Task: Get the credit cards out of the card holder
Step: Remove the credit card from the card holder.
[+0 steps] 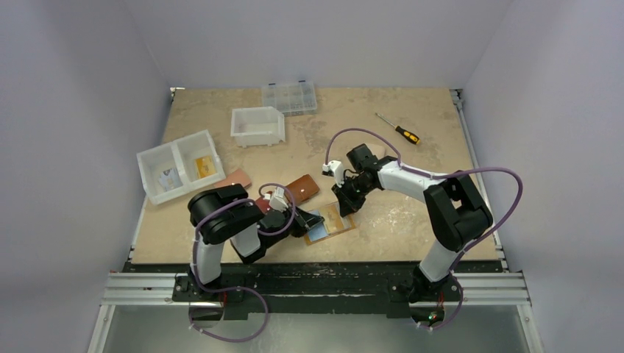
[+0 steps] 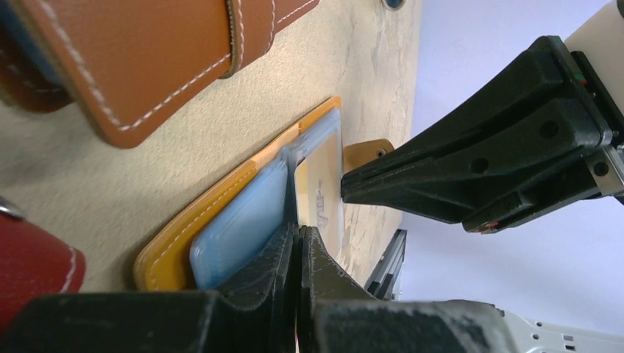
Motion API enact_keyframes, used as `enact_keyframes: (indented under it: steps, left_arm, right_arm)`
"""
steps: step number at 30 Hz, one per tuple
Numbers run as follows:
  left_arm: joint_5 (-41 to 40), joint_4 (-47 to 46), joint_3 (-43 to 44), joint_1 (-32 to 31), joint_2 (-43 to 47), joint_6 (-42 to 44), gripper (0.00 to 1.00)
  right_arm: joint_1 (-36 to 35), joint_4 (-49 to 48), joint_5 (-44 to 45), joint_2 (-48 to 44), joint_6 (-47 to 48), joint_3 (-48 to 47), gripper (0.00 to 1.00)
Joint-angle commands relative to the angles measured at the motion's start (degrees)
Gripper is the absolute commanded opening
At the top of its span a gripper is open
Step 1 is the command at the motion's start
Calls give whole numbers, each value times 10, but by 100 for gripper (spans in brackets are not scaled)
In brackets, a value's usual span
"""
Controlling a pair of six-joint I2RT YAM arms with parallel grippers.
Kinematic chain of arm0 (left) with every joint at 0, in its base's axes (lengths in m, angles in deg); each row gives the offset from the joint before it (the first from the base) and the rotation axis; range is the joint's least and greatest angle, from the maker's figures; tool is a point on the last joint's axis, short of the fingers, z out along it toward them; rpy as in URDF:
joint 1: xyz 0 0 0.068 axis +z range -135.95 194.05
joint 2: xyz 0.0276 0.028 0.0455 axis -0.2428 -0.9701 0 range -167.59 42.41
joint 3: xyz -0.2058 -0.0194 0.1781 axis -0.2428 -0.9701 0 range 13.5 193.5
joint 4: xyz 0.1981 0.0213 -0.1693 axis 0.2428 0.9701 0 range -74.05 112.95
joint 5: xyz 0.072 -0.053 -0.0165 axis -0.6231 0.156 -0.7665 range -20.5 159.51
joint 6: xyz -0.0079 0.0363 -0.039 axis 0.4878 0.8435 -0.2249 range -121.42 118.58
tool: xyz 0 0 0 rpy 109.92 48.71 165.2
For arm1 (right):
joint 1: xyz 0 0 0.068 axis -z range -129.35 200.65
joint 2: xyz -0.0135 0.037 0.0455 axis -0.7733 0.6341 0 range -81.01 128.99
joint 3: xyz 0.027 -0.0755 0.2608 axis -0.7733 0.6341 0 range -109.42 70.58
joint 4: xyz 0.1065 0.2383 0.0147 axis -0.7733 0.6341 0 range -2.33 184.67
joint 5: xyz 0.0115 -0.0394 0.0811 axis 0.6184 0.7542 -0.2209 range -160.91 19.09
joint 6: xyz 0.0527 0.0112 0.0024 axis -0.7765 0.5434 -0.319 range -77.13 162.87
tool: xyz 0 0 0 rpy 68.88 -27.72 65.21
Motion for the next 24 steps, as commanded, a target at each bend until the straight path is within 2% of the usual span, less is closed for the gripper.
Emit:
enact_keyframes:
  steps: [1,11,15,18,24]
  left_arm:
    - [19,14,-24,10,37,38,0]
    - [43,-2,-53,18,45,42,0]
    - [43,2,-71,21,69,60,0]
    - [43,55,-77,22,118,91,0]
    - [41,216,-56,22,237,191,0]
  right_arm:
    - [-3,-38,68,11,-20,10,2]
    - [-2,-42,94,11,-19,13,3]
    - [-3,-30,73,-6,10,9,10]
    - [-3,-14,32,-30,38,7,19]
    - [-3,20,-33,-84,90,7,31]
